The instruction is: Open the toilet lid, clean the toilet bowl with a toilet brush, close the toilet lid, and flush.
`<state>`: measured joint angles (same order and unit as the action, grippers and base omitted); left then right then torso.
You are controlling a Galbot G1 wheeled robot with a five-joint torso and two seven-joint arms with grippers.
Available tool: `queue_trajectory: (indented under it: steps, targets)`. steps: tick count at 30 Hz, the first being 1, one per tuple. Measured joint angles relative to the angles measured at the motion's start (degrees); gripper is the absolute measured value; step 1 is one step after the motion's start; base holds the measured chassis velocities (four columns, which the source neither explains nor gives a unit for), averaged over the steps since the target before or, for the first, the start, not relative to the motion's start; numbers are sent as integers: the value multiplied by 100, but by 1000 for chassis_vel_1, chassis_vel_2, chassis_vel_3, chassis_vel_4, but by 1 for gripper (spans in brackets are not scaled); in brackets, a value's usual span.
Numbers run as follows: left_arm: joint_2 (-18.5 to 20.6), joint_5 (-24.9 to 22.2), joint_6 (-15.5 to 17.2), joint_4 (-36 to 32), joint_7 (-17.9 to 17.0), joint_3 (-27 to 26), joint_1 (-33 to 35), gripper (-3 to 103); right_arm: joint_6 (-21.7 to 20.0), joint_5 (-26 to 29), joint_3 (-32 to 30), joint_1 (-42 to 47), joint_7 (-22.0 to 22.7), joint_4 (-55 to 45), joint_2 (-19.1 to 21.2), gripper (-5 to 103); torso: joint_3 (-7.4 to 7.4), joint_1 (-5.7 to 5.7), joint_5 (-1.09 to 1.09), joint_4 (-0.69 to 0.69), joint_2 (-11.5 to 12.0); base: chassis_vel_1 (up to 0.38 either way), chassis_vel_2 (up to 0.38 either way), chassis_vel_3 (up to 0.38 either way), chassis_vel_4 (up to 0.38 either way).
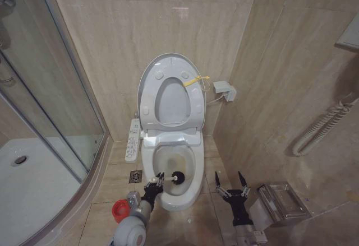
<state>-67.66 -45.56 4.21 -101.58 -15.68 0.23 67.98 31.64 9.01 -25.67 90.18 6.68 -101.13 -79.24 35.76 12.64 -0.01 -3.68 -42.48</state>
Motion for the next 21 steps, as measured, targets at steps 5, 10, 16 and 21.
queue_trajectory:
  steps: [5, 10, 16, 21]
  targets:
    - [-61, -32, 6, -442, -2, -11, 115, 18, 1, -48, -7, 48, 0, 2, -27, 100, 0, 0, 0, 0, 0, 0, 0, 0, 0]
    - [33, -36, 18, -843, -31, -7, 412, 18, 1, -60, -27, 93, 1, -21, -24, 100, 0, 0, 1, 2, 0, 0, 0, 0, 0]
    - [90, -16, 133, -893, -132, -13, 530, 18, -2, -85, -25, 95, 2, -30, -37, 100, 0, 0, 1, 1, 0, 0, 0, 0, 0]
    - [-82, -6, 194, -319, -180, 56, 313, 18, -6, -162, 11, 75, 3, 24, -97, 100, -1, 0, 2, 2, 0, 0, 0, 0, 0]
